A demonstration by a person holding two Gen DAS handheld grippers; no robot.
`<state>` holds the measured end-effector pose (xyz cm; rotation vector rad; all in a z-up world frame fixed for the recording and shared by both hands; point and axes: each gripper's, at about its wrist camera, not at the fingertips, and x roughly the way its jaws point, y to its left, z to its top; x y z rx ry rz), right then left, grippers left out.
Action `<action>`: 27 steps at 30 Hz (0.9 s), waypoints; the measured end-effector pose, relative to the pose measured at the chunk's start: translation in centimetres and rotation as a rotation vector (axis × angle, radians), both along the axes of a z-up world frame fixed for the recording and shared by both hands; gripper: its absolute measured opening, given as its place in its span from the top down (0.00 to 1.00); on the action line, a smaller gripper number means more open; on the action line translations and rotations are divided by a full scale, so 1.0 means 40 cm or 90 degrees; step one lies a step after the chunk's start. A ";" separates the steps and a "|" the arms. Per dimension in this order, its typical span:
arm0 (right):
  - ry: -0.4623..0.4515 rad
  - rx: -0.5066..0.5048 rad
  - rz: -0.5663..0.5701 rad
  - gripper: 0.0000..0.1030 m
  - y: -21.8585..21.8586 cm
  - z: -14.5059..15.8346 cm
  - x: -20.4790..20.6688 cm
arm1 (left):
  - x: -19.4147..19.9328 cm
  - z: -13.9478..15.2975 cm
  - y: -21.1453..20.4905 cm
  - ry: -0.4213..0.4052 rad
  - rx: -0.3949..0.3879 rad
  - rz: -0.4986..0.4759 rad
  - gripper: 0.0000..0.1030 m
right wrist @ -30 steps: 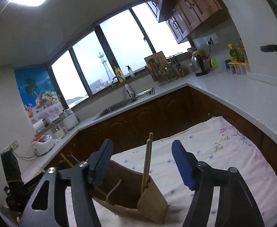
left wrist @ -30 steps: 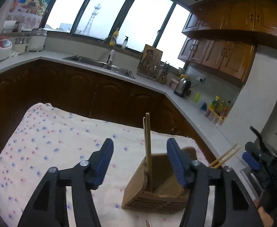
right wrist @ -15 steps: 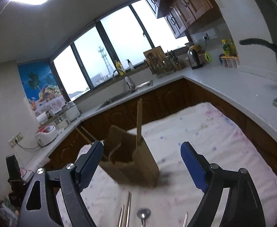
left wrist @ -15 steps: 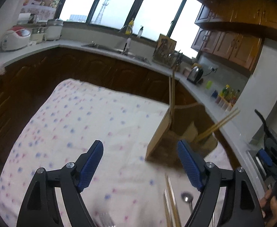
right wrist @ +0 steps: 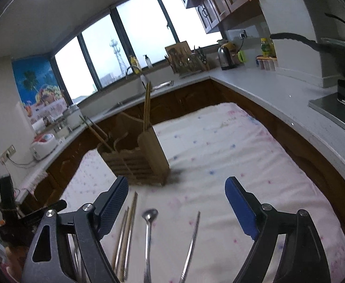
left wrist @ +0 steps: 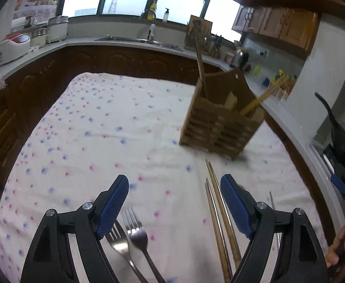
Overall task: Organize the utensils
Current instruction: 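Withdraw both tools from the holder back toward the remaining utensils, then lower both tools toward the chopsticks lying on the cloth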
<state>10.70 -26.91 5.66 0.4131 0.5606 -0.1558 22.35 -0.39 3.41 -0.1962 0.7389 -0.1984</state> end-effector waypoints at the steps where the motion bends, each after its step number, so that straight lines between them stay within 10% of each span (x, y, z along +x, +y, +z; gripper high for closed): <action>1: 0.005 -0.001 0.003 0.16 0.003 -0.007 -0.002 | -0.007 0.000 -0.008 0.005 0.003 -0.003 0.23; 27: 0.086 0.025 -0.004 0.17 -0.018 -0.120 0.017 | 0.222 -0.148 -0.235 0.151 0.145 -0.069 0.35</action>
